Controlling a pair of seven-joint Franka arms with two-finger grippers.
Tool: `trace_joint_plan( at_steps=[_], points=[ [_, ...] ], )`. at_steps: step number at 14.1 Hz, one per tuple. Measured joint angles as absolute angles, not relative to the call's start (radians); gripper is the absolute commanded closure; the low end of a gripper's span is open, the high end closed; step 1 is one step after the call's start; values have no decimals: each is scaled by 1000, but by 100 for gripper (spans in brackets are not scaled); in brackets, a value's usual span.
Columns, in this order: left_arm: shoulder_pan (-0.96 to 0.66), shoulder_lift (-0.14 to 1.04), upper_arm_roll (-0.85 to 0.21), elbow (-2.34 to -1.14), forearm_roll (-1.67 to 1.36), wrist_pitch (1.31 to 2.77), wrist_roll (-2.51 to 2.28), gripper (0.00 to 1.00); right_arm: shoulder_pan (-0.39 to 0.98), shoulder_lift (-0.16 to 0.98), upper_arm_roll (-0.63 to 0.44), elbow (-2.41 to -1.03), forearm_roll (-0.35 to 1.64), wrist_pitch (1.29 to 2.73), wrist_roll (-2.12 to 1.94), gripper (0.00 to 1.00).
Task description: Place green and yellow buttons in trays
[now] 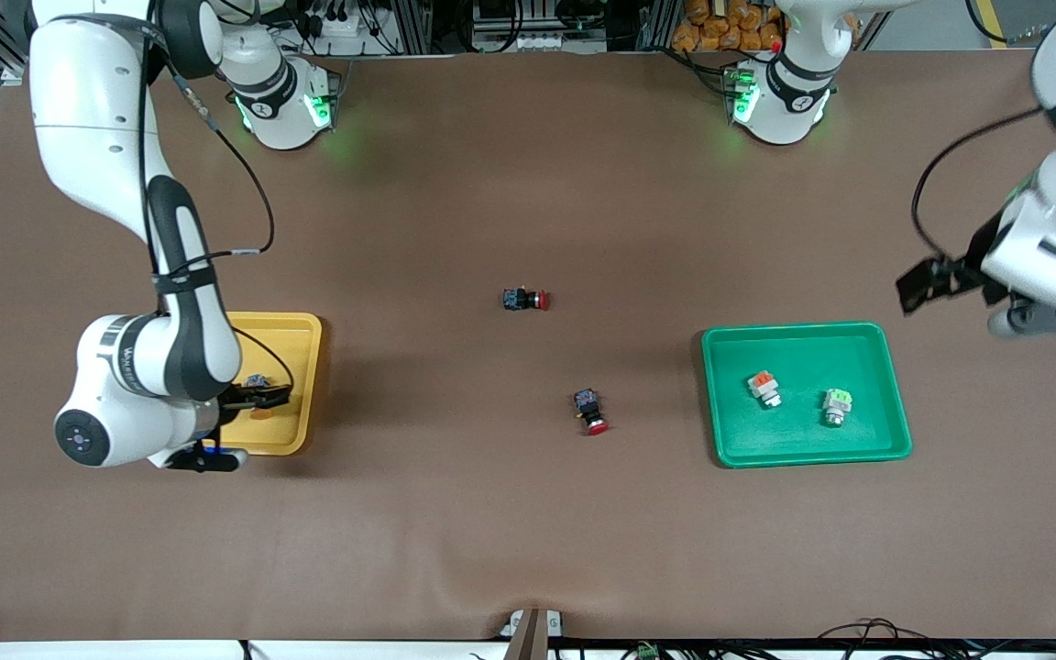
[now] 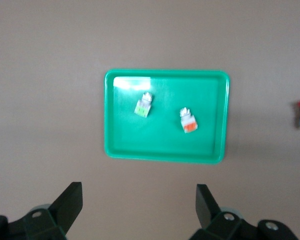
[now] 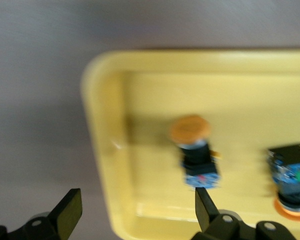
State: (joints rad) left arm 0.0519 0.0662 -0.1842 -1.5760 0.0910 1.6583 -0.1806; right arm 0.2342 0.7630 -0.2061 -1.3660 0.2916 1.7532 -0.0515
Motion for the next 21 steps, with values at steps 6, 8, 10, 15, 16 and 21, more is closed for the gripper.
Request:
trace_joint_plan(
  at_steps=[6,8,10,15,16,21],
  points=[
    [-14,-101,-95,-1692,51,1572,-120,0,246,744,-181,-1138,291,1753,-51,0],
    [-15,-128,-93,-1720,50,1573,-120,0,206,727,-157,-1089,291,1727,-53,0],
    [-15,-129,-90,-1727,48,1575,-120,0,164,682,-128,-1060,291,1701,-54,0],
    [-14,-129,-83,-1729,47,1577,-120,0,60,542,-50,-1050,259,1559,-55,0],
    [-13,-129,-81,-1729,47,1577,-120,0,56,510,-48,-1049,238,1520,-38,0],
    [-9,-136,-77,-1728,22,1571,-120,0,43,358,-21,-1047,191,1311,176,0]
  ],
)
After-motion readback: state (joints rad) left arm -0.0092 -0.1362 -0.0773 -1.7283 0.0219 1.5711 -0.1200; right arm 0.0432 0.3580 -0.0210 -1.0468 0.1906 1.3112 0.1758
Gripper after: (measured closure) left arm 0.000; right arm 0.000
